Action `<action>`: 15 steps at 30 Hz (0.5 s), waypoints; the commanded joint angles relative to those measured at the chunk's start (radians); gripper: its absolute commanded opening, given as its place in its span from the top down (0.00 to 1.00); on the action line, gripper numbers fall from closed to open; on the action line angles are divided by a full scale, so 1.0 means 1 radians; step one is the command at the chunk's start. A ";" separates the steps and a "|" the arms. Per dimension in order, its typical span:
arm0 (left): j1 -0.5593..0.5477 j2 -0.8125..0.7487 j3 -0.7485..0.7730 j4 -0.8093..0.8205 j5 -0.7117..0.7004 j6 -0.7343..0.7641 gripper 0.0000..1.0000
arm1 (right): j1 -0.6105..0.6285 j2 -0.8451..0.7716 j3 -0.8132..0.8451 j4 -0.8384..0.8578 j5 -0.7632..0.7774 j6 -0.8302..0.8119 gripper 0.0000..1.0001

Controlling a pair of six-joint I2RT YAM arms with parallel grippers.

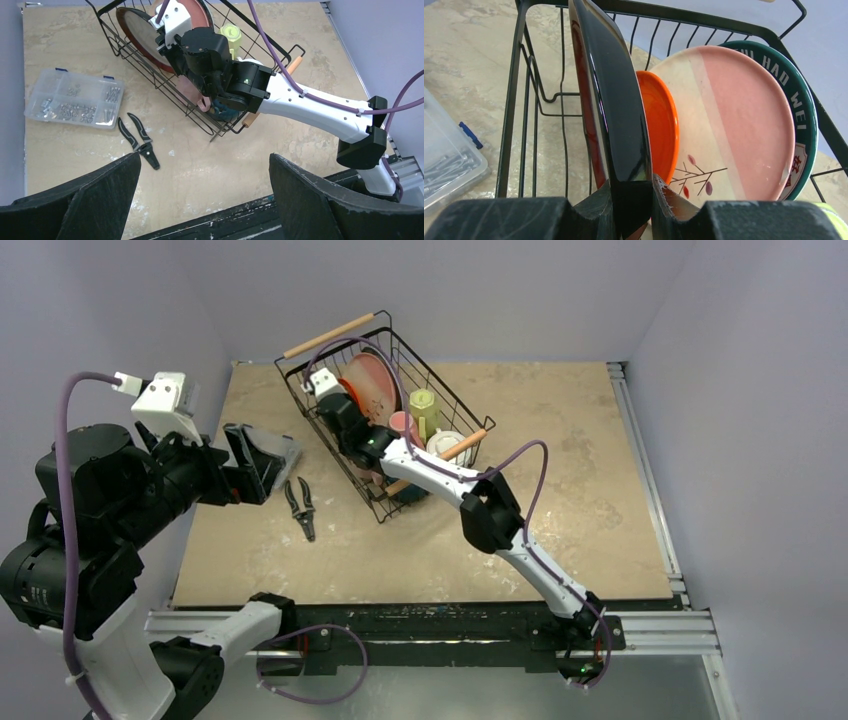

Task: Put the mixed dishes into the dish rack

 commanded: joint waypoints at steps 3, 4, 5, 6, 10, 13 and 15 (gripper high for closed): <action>-0.012 -0.004 -0.003 0.009 -0.003 0.032 0.01 | -0.013 -0.063 0.063 0.148 0.048 0.034 0.58; -0.013 -0.002 -0.006 0.012 0.001 0.032 0.01 | -0.013 -0.071 0.062 0.145 0.051 0.032 0.50; -0.014 0.001 -0.009 0.017 0.005 0.030 0.01 | -0.015 -0.080 0.056 0.143 0.052 0.030 0.44; -0.016 0.004 -0.013 0.021 0.011 0.027 0.01 | -0.016 -0.090 0.050 0.138 0.053 0.029 0.39; -0.018 0.016 -0.015 0.035 0.036 0.012 0.01 | -0.017 -0.130 0.059 0.083 0.065 0.030 0.27; -0.019 0.017 -0.010 0.042 0.054 0.002 0.01 | -0.017 -0.167 0.078 0.010 0.060 0.069 0.20; -0.020 0.015 -0.011 0.043 0.055 -0.004 0.01 | -0.017 -0.215 0.065 -0.041 0.059 0.095 0.16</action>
